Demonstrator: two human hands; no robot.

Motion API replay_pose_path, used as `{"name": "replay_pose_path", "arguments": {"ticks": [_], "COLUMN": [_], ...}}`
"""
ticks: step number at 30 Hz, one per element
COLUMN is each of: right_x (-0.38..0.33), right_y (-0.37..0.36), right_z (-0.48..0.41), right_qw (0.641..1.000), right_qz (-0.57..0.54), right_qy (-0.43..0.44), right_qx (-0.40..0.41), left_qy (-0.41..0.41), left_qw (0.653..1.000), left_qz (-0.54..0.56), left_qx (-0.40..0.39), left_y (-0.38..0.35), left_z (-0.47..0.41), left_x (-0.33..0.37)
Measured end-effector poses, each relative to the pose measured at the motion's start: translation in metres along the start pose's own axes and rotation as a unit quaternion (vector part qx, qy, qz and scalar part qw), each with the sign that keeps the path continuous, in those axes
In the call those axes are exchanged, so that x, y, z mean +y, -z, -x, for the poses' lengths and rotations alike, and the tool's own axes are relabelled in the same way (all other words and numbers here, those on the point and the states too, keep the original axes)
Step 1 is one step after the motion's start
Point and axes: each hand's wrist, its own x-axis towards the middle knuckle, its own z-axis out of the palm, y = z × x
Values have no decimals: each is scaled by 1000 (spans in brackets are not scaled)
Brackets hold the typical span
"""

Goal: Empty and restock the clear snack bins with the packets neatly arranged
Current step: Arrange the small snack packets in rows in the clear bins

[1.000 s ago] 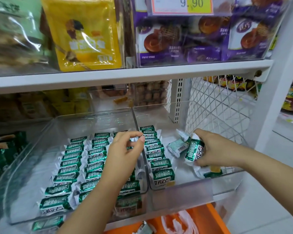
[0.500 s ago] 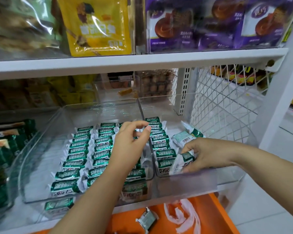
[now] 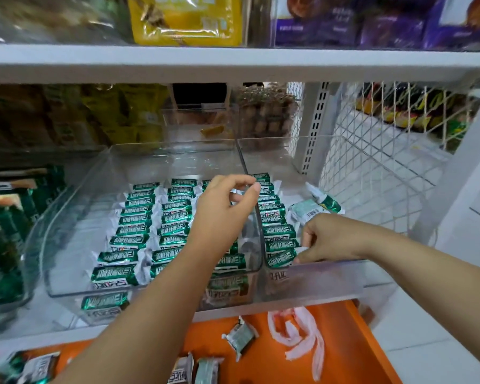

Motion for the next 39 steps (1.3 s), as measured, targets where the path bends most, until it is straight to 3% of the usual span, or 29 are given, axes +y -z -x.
{"name": "replay_pose_path", "arguments": {"ticks": [4,6,8,11,16,20,22,25,28,31,34,39], "right_x": [-1,14,34,53,57,51,52,53,47,42,44,54], "right_y": [21,41,57,57,40,39,39,47,55,54,55,60], "right_z": [8,10,9,2,-4,-3,3,22,41,52,58,64], "right_qw": [993,989,991,984,972,968,976,997,995,995,998,999], "right_qz": [-75,-122,-78,107,42,157,157,20,-90,-87,-50,-29], "right_qy": [-51,-78,-108,-142,-195,-138,-103,-65,-5,28,9,14], "right_qx": [-68,-25,29,-24,-126,-137,-113,-24,43,49,44,22], "left_qy": [-3,-3,-4,-9,-11,-17,-17,-18,-66,-134,-119,-80], "left_qw": [1000,1000,1000,1000,1000,1000,1000,999,991,939,853,758], "left_qz": [-3,-7,-7,-10,-13,-16,-13,-26,-111,-263,-377,-454], "left_qx": [-4,-4,-4,-4,-4,-3,-4,-12,-39,-178,-340,-462], "left_y": [0,0,0,-1,0,0,-1,0,7,9,-8,-55], "left_z": [-1,-1,-2,-2,-2,-3,-3,-3,-7,-19,-31,-48], "left_x": [-2,-3,-3,-3,-4,-4,-4,-5,4,36,68,70]}}
